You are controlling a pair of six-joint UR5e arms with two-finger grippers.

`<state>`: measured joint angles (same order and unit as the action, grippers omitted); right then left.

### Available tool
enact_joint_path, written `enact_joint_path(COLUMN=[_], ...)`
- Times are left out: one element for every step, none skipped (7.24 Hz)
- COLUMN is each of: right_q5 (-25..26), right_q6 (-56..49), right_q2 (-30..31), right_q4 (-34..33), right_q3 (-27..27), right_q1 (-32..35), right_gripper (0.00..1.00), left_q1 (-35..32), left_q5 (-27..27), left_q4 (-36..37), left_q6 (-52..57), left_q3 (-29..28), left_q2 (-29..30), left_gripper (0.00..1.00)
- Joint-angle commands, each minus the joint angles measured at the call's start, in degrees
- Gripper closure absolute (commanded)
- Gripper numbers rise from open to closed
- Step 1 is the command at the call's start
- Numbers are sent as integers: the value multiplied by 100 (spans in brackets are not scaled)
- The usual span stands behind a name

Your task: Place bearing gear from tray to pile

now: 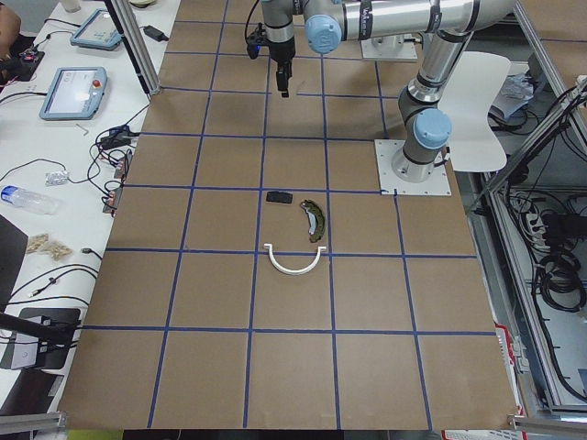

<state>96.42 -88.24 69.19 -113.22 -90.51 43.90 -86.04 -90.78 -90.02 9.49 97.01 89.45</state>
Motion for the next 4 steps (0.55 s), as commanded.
enact_joint_path(right_q5=[9, 34, 8, 17], right_q6=[-1694, -2158, -2563, -2985], right_q2=[-475, -651, -783, -828], right_q4=[-473, -439, -438, -490], right_q3=[-10, -45, -107, -177], right_q1=[-459, -591, -636, -645], right_gripper=[0, 0, 0, 0], left_q1=[-1, 8, 8, 8], left_q5=[-1, -1, -1, -1], left_q4=[19, 19, 54, 55], left_q6=[9, 18, 9, 18], left_q3=[90, 99, 90, 116], left_q2=[-32, -6, -23, -24], left_gripper=[0, 0, 0, 0])
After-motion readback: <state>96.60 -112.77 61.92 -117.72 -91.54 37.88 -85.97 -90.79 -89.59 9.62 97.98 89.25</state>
